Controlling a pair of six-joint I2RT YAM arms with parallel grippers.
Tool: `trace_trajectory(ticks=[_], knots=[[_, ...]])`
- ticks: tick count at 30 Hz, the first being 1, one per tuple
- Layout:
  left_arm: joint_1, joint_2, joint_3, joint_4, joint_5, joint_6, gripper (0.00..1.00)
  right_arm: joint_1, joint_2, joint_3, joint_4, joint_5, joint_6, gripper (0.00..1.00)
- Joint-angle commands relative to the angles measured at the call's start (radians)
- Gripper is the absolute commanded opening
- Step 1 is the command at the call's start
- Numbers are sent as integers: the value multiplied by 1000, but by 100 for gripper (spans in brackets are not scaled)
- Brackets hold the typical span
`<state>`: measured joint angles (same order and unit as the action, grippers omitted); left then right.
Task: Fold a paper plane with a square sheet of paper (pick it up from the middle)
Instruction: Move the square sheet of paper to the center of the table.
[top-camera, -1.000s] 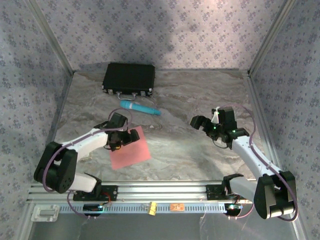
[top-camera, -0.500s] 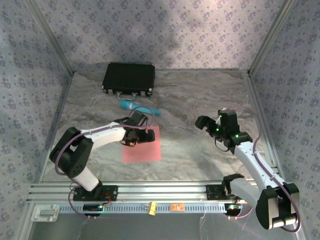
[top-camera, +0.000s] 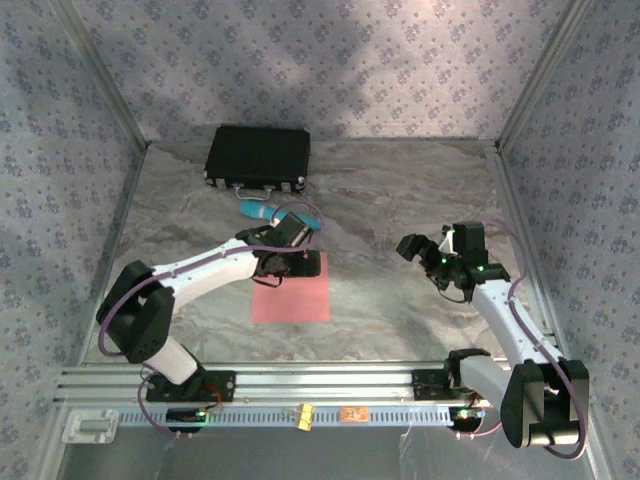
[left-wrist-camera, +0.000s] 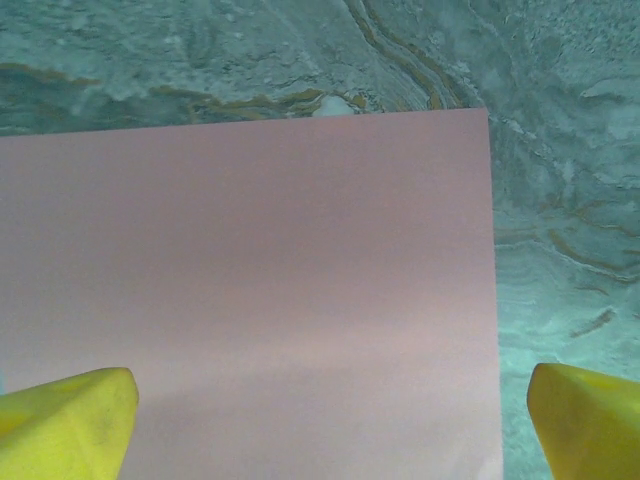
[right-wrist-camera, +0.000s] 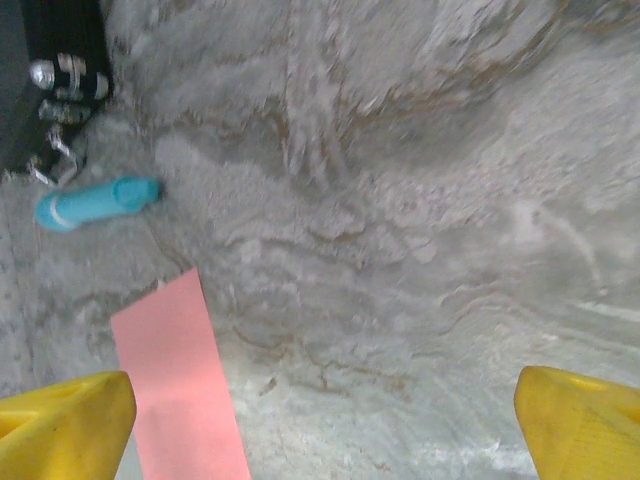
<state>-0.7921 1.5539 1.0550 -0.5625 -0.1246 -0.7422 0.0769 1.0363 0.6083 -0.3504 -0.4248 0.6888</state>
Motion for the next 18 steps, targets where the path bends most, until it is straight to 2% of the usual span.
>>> trace_trajectory(ticks=[1, 11, 18], knots=[[-2, 0, 39, -163, -4, -80, 99, 47, 7, 63, -56, -30, -49, 99], [-1, 162, 96, -197, 30, -82, 99, 193, 95, 130, -7, 15, -52, 99], [9, 208, 117, -216, 19, -70, 99, 247, 155, 153, 16, 44, -52, 99]])
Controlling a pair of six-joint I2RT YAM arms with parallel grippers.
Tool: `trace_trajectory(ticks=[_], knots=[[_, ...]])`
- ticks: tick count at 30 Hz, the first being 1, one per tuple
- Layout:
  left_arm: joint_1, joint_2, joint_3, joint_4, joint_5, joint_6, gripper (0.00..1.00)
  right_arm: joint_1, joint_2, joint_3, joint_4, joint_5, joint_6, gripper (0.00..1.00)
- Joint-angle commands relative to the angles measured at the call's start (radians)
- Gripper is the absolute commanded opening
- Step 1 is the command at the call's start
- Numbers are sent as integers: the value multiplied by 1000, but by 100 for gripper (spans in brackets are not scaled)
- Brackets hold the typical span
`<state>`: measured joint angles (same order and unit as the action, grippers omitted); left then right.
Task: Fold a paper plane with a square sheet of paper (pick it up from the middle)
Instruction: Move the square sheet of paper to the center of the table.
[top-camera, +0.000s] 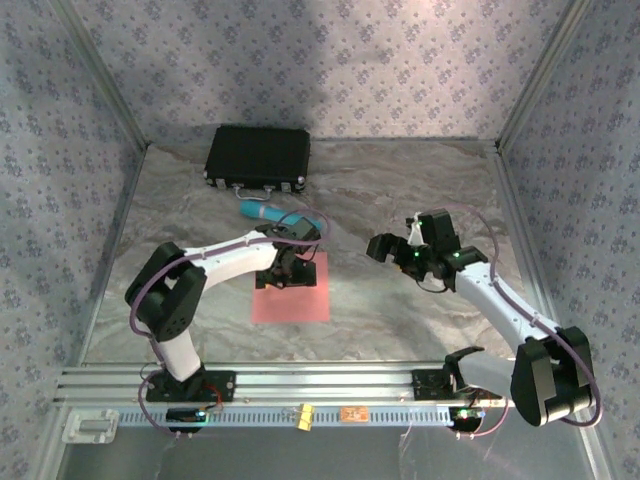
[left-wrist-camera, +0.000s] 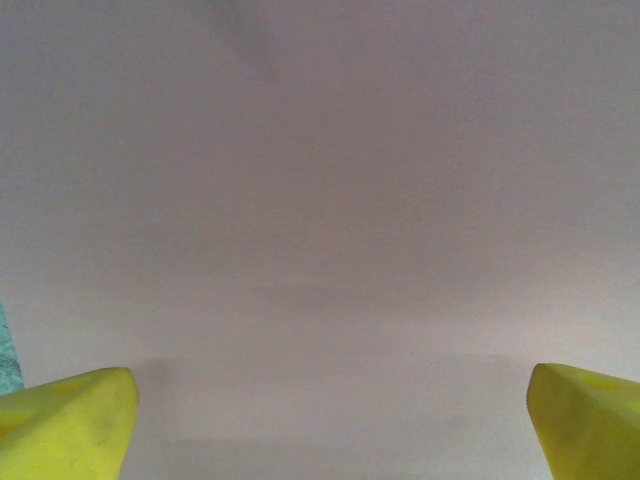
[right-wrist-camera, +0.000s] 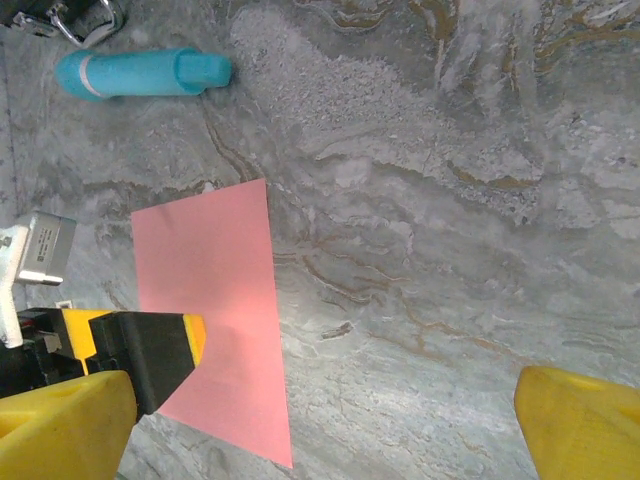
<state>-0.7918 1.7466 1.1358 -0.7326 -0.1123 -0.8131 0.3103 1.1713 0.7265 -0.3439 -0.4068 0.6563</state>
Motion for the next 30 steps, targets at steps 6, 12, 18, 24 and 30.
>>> trace_trajectory(ticks=[6, 12, 18, 24, 30], knots=[[15, 40, 48, -49, 13, 8, 99, 22, 50, 47, 4, 51, -19, 99], [15, 72, 55, -48, 23, 10, 99, 22, 53, 51, -4, 75, -20, 99], [16, 91, 52, -44, 24, 11, 99, 21, 60, 53, -11, 83, -20, 99], [15, 118, 56, -46, 27, 11, 99, 22, 70, 58, -24, 95, -20, 99], [13, 126, 34, -35, 34, 5, 99, 22, 64, 49, -23, 103, -12, 99]])
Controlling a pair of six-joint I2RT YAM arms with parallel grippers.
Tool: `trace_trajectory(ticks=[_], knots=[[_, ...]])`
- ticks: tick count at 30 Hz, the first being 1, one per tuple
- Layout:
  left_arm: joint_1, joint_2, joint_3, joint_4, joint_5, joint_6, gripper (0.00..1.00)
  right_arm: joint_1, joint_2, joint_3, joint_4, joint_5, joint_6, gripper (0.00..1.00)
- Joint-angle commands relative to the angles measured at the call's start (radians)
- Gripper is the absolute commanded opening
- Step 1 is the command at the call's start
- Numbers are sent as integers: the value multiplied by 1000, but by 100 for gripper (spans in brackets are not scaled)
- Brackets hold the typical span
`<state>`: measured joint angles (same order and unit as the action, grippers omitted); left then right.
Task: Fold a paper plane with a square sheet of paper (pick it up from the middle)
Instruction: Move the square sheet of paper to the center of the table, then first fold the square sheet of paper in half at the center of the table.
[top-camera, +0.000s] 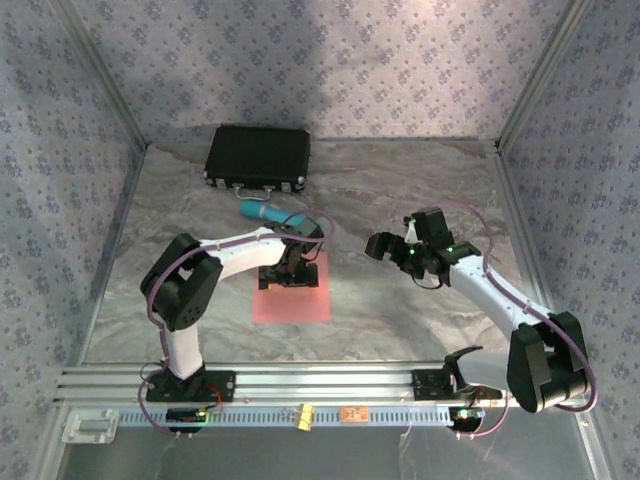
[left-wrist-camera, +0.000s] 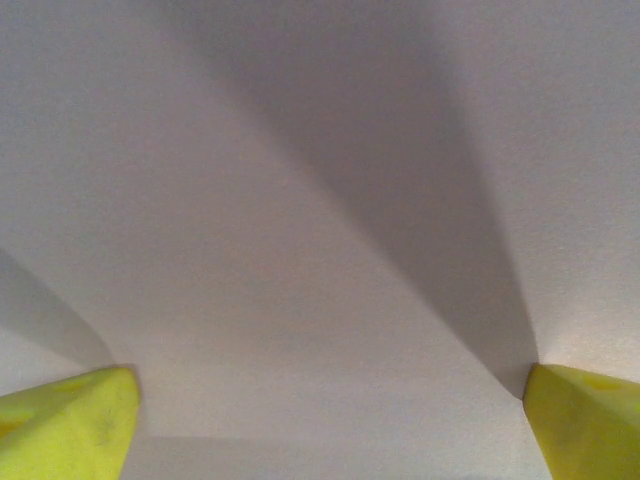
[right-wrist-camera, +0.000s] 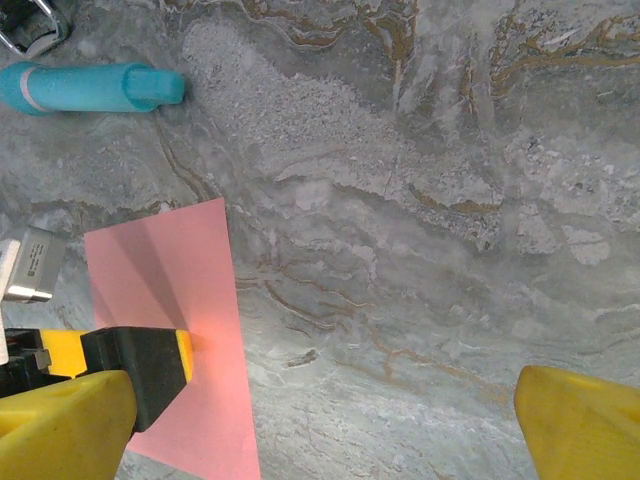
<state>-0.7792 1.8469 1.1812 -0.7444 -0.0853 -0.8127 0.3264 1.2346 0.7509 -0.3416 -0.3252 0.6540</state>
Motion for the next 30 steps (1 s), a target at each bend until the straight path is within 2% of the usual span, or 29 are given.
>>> trace_trajectory(ticks=[1, 30], knots=[[0, 28, -15, -23, 7, 5, 99, 5, 0, 26, -28, 23, -10, 99], [-7, 44, -37, 7, 19, -3, 98, 3, -28, 30, -65, 81, 0, 99]])
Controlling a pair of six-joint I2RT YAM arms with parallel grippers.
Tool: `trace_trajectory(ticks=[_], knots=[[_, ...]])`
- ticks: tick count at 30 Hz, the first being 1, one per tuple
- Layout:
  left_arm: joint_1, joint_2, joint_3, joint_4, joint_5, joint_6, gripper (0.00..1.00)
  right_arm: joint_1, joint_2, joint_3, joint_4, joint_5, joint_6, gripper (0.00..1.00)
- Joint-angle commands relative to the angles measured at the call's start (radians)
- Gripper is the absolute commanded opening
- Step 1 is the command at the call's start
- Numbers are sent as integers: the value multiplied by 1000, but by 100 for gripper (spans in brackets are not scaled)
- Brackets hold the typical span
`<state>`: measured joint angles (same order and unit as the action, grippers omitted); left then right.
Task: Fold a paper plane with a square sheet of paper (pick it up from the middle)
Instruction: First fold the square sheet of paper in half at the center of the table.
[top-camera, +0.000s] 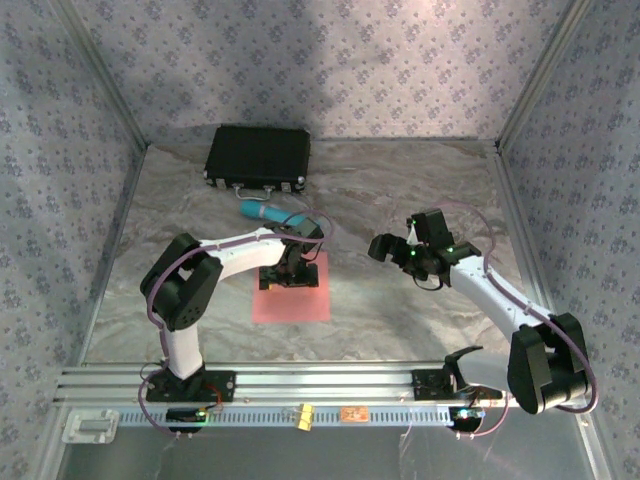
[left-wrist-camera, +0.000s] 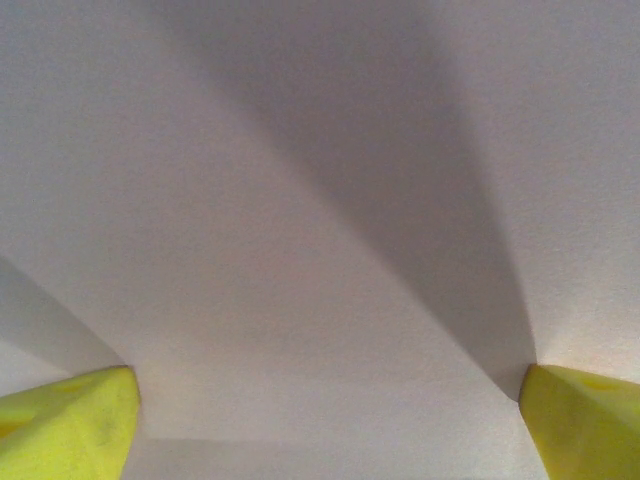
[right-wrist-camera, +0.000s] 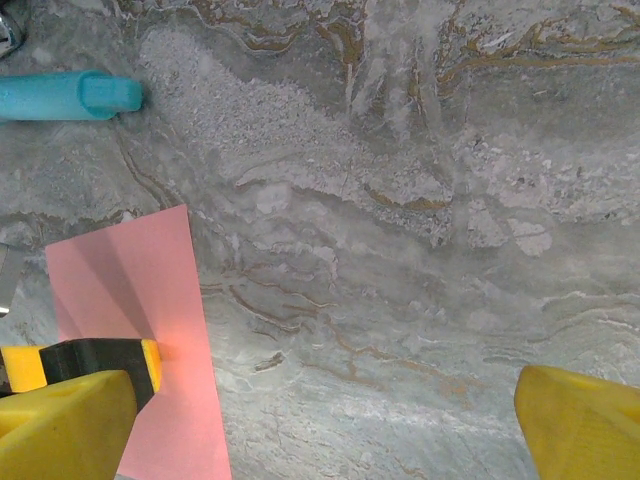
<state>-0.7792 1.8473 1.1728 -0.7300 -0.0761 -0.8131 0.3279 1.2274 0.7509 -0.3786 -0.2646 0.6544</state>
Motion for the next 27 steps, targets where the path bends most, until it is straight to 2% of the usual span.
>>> trace_trajectory(ticks=[1, 20, 27], knots=[[-8, 43, -28, -8, 9, -2, 98, 1, -19, 28, -31, 22, 1, 99], [-12, 31, -29, -12, -4, -2, 96, 0, -28, 22, -24, 20, 12, 99], [-17, 10, -21, -5, -12, 0, 84, 0, -34, 21, -20, 23, 14, 99]])
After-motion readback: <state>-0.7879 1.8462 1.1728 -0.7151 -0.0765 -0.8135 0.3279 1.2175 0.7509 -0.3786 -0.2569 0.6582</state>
